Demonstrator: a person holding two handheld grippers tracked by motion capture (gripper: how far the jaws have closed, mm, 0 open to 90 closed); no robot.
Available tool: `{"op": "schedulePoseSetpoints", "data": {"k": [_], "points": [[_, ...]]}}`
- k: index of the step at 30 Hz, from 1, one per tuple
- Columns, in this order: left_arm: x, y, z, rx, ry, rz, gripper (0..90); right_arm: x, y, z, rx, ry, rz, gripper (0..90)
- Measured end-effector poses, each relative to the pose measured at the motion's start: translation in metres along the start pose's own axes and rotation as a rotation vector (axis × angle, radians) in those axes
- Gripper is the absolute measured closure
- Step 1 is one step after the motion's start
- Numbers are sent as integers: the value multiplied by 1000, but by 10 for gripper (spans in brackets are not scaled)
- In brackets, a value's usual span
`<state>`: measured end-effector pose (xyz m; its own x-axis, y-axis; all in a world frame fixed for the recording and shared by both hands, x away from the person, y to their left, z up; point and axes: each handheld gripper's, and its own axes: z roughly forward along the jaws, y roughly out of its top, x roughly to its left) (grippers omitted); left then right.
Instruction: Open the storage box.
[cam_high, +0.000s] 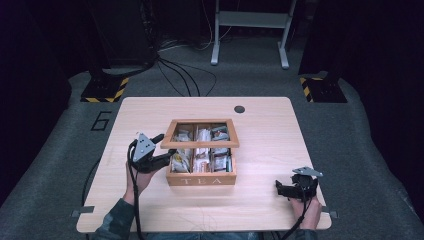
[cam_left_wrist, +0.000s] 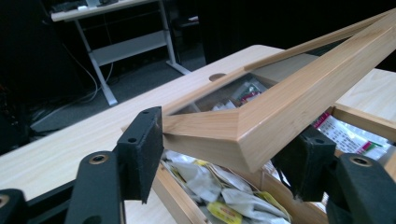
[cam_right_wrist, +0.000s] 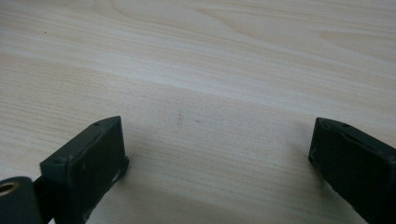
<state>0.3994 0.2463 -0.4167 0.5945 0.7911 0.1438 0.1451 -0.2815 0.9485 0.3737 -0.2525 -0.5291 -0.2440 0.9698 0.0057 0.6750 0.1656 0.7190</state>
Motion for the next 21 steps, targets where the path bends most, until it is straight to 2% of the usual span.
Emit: {"op": "schedulePoseSetpoints", "data": {"k": [21], "points": [[23,29,7,-24,12,36,517,0,0,0,-1,0,1,35]]}}
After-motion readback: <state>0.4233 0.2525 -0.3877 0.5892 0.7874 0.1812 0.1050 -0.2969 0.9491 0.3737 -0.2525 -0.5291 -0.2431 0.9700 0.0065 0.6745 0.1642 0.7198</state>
